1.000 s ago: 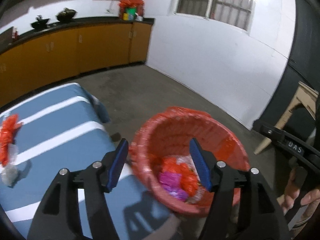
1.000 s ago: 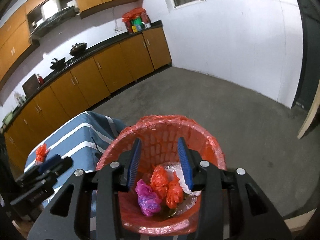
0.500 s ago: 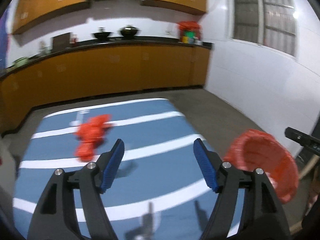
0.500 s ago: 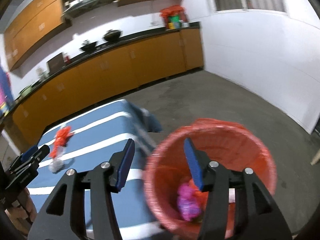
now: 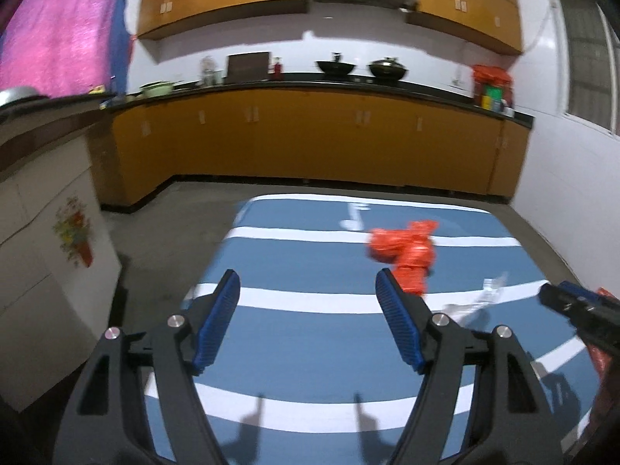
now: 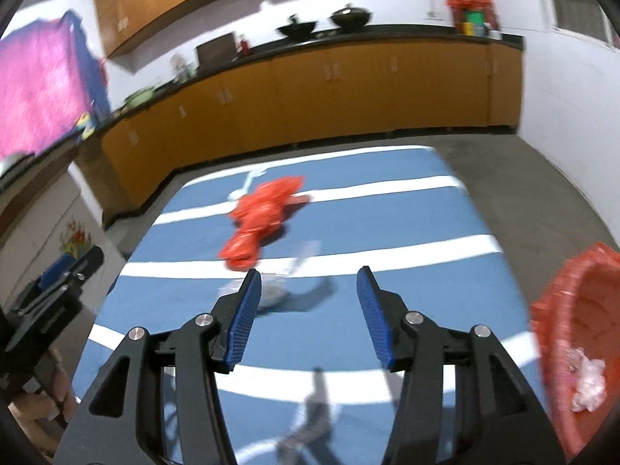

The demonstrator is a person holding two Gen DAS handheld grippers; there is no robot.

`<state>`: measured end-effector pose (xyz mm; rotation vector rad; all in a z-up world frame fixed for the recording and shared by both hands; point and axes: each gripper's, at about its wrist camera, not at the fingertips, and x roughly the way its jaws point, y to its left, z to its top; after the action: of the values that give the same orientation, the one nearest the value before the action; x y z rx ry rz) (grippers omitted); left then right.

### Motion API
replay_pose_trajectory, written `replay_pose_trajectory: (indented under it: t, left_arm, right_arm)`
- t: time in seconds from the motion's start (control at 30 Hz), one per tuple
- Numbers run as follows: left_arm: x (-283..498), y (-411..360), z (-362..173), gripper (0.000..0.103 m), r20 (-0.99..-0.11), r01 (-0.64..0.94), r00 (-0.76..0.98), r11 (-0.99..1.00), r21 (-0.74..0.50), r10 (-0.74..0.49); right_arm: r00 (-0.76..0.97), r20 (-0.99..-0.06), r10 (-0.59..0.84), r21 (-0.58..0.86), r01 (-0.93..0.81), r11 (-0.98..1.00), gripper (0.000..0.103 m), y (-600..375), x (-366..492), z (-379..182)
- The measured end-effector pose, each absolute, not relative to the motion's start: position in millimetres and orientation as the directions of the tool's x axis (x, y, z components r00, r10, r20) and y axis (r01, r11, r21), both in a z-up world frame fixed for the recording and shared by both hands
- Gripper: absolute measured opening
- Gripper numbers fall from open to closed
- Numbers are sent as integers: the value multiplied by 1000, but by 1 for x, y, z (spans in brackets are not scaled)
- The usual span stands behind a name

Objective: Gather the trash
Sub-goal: 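Move both open tools back toward the remaining red bag on the table, then close the right tool on the clear bag while the left tool grasps the red bag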

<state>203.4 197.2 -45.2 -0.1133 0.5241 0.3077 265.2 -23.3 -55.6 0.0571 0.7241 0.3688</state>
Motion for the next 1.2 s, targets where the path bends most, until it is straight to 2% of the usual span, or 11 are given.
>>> replay_pose_trajectory:
  t: [0.2,0.47,0.53,0.63,0.7,0.8,0.93,1.2]
  left_arm:
    - [196,241,-52,71,-523,-379,799,924,-58,295]
    - [202,261,-61,71,-541,-399,787,913,-79,297]
    - [204,262,-63,71,-545,-394,787,915,-81,290]
    - [211,257,-65,71,-551,-377,788,923,-76,276]
    - [217,251,-66,71,-555,-360,790,930,-76,260]
    - [228,241,-69,71,-566,-332,792,940,-85,228]
    - [248,222,-70,71,-581,-283,795,954,-98,176]
    - [319,160,-82,71,-635,-128,772,988,-88,44]
  right_arm:
    - [638,-705,310,143,-299,943,52,19,289,-86]
    - [597,-757,267,105,-292,951,52,41,303,-111]
    - [597,-758,263,95,-298,950,50,41,303,-113]
    - [592,-761,265,87,-312,946,41,37,302,-114]
    - [592,-761,265,82,-318,945,30,32,301,-112]
    - [599,-759,257,71,-317,946,23,21,299,-110]
    - [618,-752,232,64,-282,957,18,-3,299,-107]
    - [662,-728,181,79,-181,980,18,-60,303,-94]
